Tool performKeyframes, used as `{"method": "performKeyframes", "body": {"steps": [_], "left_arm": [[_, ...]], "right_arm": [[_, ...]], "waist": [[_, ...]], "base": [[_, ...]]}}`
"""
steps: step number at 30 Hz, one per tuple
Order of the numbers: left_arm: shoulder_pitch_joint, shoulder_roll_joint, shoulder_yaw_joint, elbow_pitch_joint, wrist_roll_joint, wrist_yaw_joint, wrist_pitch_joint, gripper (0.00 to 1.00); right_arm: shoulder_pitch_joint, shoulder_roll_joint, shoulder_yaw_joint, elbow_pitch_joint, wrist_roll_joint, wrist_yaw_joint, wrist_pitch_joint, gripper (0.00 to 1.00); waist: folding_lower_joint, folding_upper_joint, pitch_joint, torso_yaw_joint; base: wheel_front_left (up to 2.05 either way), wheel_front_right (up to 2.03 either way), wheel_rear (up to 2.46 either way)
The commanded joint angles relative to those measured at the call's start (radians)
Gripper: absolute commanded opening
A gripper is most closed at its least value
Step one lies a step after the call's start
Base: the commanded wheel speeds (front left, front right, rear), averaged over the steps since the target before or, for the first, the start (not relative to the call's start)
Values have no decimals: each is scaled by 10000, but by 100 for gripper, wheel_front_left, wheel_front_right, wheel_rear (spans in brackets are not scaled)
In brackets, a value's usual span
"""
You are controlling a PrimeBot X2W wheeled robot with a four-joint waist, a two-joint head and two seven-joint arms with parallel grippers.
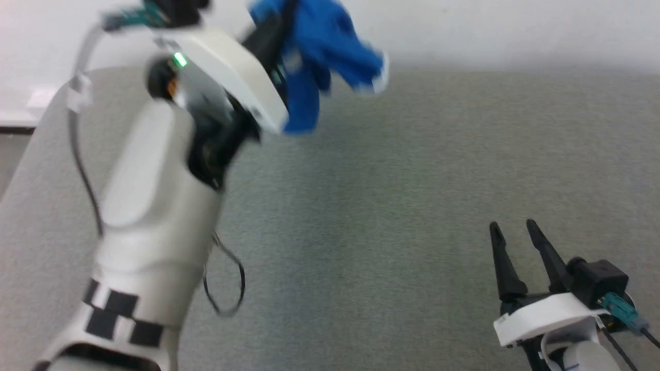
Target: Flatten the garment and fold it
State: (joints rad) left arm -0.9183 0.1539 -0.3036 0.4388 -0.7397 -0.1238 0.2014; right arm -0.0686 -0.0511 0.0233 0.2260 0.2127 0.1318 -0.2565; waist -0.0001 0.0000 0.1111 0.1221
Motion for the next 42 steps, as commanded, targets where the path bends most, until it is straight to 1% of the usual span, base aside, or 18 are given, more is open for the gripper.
{"method": "performKeyframes", "body": {"steps": [1, 4, 9, 14, 16, 17, 18, 21, 25, 27, 30, 32, 34, 35, 37, 40, 42], "left_arm": [[580, -93, -298, 107, 48, -68, 166, 0], [1438, -321, -944, 427, 41, -68, 520, 0], [3015, -717, -1842, 1076, -298, -68, 1099, 0], [4273, -871, -3060, 1768, -498, -68, 2573, 0], [4622, -915, -3204, 1890, -746, 5, 2979, 0], [4702, -926, -3281, 1881, -756, 61, 3070, 22], [4759, -935, -3262, 1832, -796, 138, 3036, 100], [4771, -963, -2871, 1448, -1166, 331, 2700, 100], [4555, -975, -2071, 577, -1712, 569, 2071, 100], [4437, -855, -1692, 126, -1764, 733, 1693, 100], [4409, -485, -1230, -522, -1636, 843, 1029, 100], [4476, -24, -1017, -850, -1132, 988, 301, 100], [4687, 311, -632, -1110, -767, 1153, -689, 100], [4809, 566, -555, -1177, -406, 1236, -1192, 100], [5200, 740, -231, -1317, -205, 1270, -2197, 100], [5810, 1173, 87, -1530, 589, 1447, -3917, 100], [6256, 1359, 298, -1675, 1151, 1629, -4458, 100]], "right_arm": [[200, 9, -114, -65, 69, -11, -51, 100], [393, 9, -271, -104, 44, -11, -51, 100], [546, 9, -395, -208, 11, -11, -52, 100], [516, 9, -351, -229, 32, -11, -52, 100], [515, 9, -271, -224, 82, -11, -52, 100], [518, 9, -227, -217, 103, -11, -52, 100], [525, 9, -191, -207, 129, -11, -52, 100], [571, 9, -157, -189, 174, -11, -52, 100], [670, 9, -189, -155, 157, -11, -52, 100], [699, 9, -220, -139, 141, -11, -52, 100], [760, 9, -257, -114, 142, -11, -53, 100], [792, 9, -257, -94, 147, -11, -53, 100], [813, 9, -231, -73, 141, -11, -53, 100], [823, 9, -224, -60, 145, -11, -53, 100], [860, 9, -198, -22, 158, -11, -53, 100], [922, 9, -140, 34, 198, -11, -53, 100], [972, 9, -143, 94, 223, -11, -53, 100]], "waist": [[1, 0, -223, -725], [1, 0, -211, -955], [1, 0, -164, -1174], [1, 0, -211, -1224], [1, 0, -258, -1182], [1, 0, -287, -1150], [1, 0, -321, -1107], [1, 0, -425, -929], [1, 0, -590, -647], [1, 0, -673, -517], [1, 0, -811, -355], [1, 0, -906, -277], [1, 0, -988, -242], [1, 0, -1035, -231], [1, 0, -1153, -230], [1, 0, -1273, -264], [1, 0, -1316, -272]], "base": [[0, 0, 0], [0, 0, 0], [0, 0, 0], [0, 0, 0], [0, 0, 0], [0, 0, 0], [0, 0, 0], [0, 0, 0], [0, 0, 0], [0, 0, 0], [0, 0, 0], [0, 0, 0], [0, 0, 0], [0, 0, 0], [0, 0, 0], [0, 0, 0], [0, 0, 0]]}}
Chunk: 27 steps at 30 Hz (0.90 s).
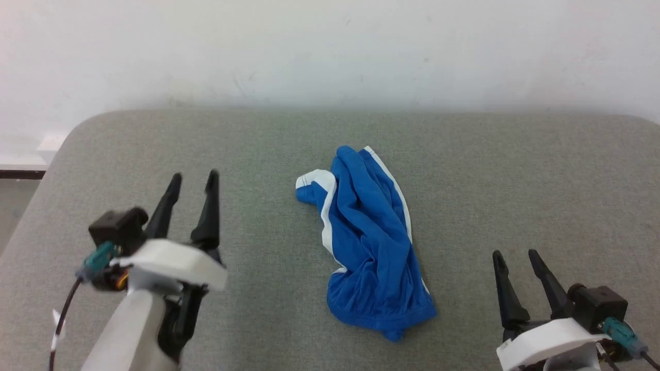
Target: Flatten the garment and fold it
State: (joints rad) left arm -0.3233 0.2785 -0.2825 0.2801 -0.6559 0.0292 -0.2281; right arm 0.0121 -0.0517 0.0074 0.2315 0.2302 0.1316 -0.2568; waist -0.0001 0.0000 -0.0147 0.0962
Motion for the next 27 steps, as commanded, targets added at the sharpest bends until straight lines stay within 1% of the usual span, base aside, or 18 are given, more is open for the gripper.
{"method": "performKeyframes", "body": {"steps": [1, 3, 5, 6, 7, 10, 13, 17, 21, 24, 27], "left_arm": [[532, 164, 190, -178, 608, 170, -263, 100], [958, 79, 644, -618, 1138, 286, -323, 100], [1491, -181, 1132, -1238, 1710, 315, -330, 100], [1491, -181, 1132, -1238, 1710, 315, -330, 100], [1801, -349, 1296, -1396, 1907, 304, -331, 100], [2387, -797, 1580, -1687, 2452, 171, -333, 100], [2701, -1179, 1850, -1842, 2848, -41, -334, 100], [2914, -1552, 2224, -1909, 3209, -348, -335, 100], [2988, -1804, 2503, -1909, 3463, -584, -336, 100], [2939, -1961, 2642, -1902, 3557, -726, -336, 100], [2816, -2079, 2697, -1864, 3594, -886, -336, 100]], "right_arm": [[191, 15, 12, 73, 50, -9, -49, 100], [257, 15, 12, 167, 32, -9, -49, 100], [310, 15, 13, 290, 5, -9, -49, 100], [310, 15, 13, 290, 5, -9, -49, 100], [336, 15, 20, 379, 11, -9, -49, 100], [361, 15, 35, 712, 62, -9, 10, 100], [262, 15, 117, 893, 152, -9, 515, 100], [-112, 15, 462, 798, 89, -9, 2192, 100], [-634, 15, 1055, 473, -228, -9, 4753, 100], [-1093, 15, 1528, 306, -637, -9, 6434, 100], [-1503, 15, 1936, 497, -908, -9, 7853, 100]], "waist": [[1, 0, -76, -18], [1, 0, -85, -34], [1, 0, -79, -44], [1, 0, -79, -44], [1, 0, -72, -41], [1, 0, -3, 13], [1, 0, 48, 68], [1, 0, 76, 133], [1, 0, 116, 202], [1, 0, 245, 271], [1, 0, 439, 412]], "base": [[0, 0, 0], [0, 0, 0], [0, 0, 0], [0, 0, 0], [0, 0, 0], [0, 0, 0], [0, 0, 0], [0, 0, 0], [0, 0, 0], [0, 0, 0], [0, 0, 0]]}}
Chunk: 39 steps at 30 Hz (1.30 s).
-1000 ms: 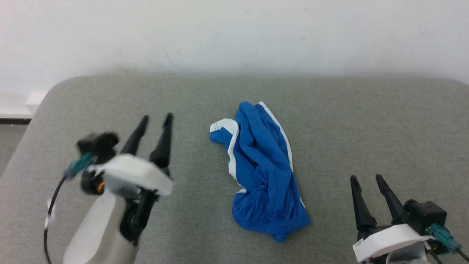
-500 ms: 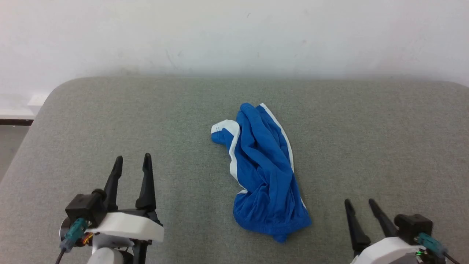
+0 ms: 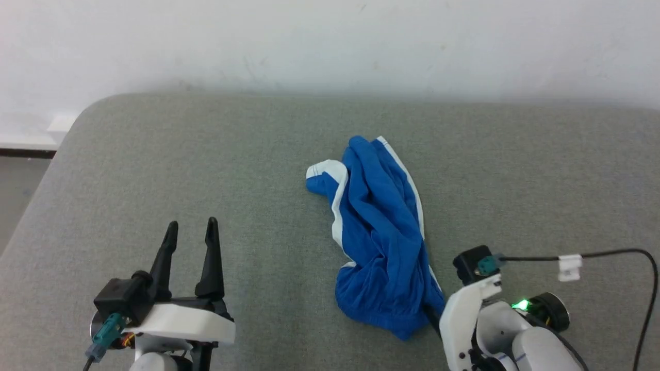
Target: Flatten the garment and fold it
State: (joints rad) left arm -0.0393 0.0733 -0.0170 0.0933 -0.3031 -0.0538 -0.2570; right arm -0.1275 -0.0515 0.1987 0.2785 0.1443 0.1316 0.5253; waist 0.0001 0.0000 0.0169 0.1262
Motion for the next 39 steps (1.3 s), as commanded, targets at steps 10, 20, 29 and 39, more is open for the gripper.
{"method": "performKeyframes", "body": {"steps": [10, 20, 29, 39], "left_arm": [[-295, -195, 291, 328, 20, -321, -47, 100], [-313, -227, 491, 482, -200, -371, -47, 100], [-389, -229, 309, 566, -320, -322, -47, 100], [-290, -230, 345, 743, -360, -312, -47, 100]], "right_arm": [[-842, 13, 994, 1566, 216, -9, 867, 42], [-1434, 10, -1496, 1196, -473, -9, 138, 0], [-1629, 6, -5495, 728, -2080, -9, -191, 0], [-1229, 11, -5811, 842, 53, -9, -2957, 100]], "waist": [[-1, 0, 553, 490], [-1, 0, 478, 185], [-1, 0, 419, 198], [-1, 0, 271, 193]], "base": [[0, 0, 0], [0, 0, 0], [0, 0, 0], [0, 0, 0]]}}
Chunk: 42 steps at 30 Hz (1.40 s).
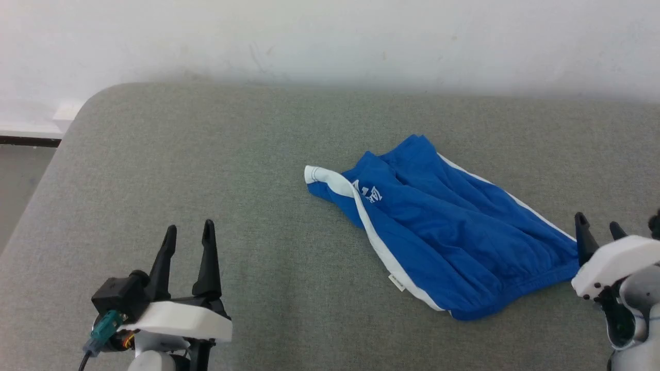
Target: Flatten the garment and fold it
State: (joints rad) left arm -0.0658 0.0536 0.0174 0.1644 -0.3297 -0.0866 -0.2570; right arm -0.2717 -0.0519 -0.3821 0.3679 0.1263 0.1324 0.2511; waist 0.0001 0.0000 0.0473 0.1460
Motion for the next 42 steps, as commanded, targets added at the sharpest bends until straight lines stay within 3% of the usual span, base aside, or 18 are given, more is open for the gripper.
{"method": "performKeyframes", "body": {"steps": [1, 8, 19, 23, 28, 33, 37, 42], "left_arm": [[-21, -33, -11, 45, -105, 30, -47, 100], [103, -33, -116, 94, -146, 125, -47, 100], [-464, -33, -690, 660, -495, 123, 143, 100], [-2267, -2, -952, 1423, -987, -31, 1566, 100], [-4727, 158, -1330, 3172, -1221, 360, 4782, 100], [-6055, 334, -2067, 4600, -1166, 299, 7731, 100], [-6371, 455, -2347, 4973, -1191, 152, 8687, 100], [-6252, 569, -2416, 5083, -1315, 27, 8823, 100]], "right_arm": [[356, 15, 17, -114, 602, -17, -555, 100], [1997, 15, 711, -482, 1820, -17, -2093, 100], [3015, 16, 1456, -898, 2207, -17, -2251, 100], [2761, 16, 1752, -1237, 2084, -17, -2102, 100], [2306, 16, 2331, -1615, 2058, -17, -1941, 100], [2084, 16, 2544, -1694, 2151, -17, -2041, 100], [2069, 16, 2518, -1573, 2215, -17, -2243, 100], [2070, 16, 2482, -1336, 2229, -17, -2541, 100]], "waist": [[-1, 0, -65, -10], [-1, 0, -274, -257], [-1, 0, -237, -645], [-1, 0, 49, -912], [-1, 0, 635, -1541], [-1, 0, 1159, -2213], [-1, 0, 1539, -2567], [-1, 0, 1731, -2690]], "base": [[0, 0, 0], [0, 0, 0], [0, 0, 0], [0, 0, 0], [0, 0, 0], [0, 0, 0], [0, 0, 0], [0, 0, 0]]}}
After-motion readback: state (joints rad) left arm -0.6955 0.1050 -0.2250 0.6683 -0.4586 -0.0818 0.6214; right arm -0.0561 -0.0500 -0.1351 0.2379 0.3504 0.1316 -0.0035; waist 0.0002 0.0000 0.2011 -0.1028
